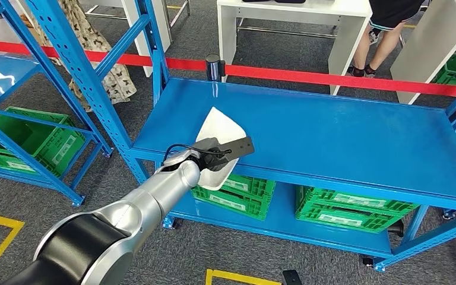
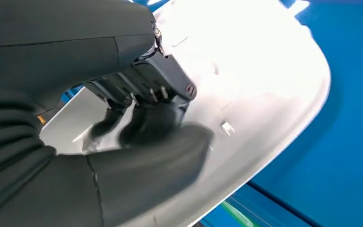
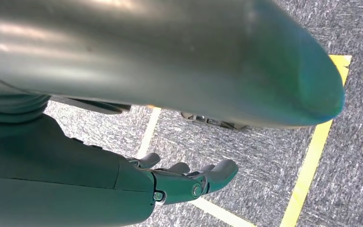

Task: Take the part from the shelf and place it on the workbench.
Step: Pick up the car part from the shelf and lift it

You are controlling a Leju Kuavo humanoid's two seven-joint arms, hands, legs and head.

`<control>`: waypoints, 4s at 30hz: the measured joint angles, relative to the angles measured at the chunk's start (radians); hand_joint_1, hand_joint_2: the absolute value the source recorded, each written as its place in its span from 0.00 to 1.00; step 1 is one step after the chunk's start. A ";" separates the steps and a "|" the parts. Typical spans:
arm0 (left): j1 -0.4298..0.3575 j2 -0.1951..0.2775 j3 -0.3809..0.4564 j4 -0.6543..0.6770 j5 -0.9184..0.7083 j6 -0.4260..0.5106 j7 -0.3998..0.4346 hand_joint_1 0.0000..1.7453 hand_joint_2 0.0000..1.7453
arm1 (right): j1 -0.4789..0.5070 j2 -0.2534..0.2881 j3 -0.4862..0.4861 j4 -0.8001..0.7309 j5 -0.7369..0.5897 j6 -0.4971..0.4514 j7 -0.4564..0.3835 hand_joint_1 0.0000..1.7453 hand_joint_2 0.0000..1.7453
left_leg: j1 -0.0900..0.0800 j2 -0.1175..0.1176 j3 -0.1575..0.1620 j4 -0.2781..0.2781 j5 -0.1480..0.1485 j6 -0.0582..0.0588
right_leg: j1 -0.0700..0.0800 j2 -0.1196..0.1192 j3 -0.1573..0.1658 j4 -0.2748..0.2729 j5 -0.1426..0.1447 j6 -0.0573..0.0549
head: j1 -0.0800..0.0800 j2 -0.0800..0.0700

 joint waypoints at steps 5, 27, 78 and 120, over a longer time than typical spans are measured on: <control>0.000 0.000 0.000 0.000 -0.002 0.003 0.011 0.00 0.00 | 0.000 0.000 0.000 0.000 0.000 0.000 0.000 0.00 0.00 | 0.000 0.000 0.000 0.000 0.000 0.000 | 0.000 0.000 0.000 0.000 0.000 0.000 | 0.000 0.000; -0.018 0.012 -0.026 0.000 -0.104 0.047 0.081 0.00 0.00 | 0.004 0.000 -0.006 0.000 -0.003 0.000 -0.001 0.00 0.00 | 0.000 0.000 0.000 0.000 0.000 0.000 | 0.000 0.000 0.000 0.000 0.000 0.000 | 0.000 0.000; -0.088 0.000 -0.116 0.014 -0.156 0.039 0.089 0.00 0.00 | 0.010 0.000 -0.010 0.000 0.002 0.003 -0.014 0.00 0.00 | 0.000 0.000 0.000 0.000 0.000 0.000 | 0.000 0.000 0.000 0.000 0.000 0.000 | 0.000 0.000; -0.044 -0.031 -0.115 0.016 -0.078 0.037 0.128 0.00 1.00 | 0.004 0.000 -0.010 0.000 0.007 -0.003 -0.004 0.00 0.00 | 0.000 0.000 0.000 0.000 0.000 0.000 | 0.000 0.000 0.000 0.000 0.000 0.000 | 0.000 0.000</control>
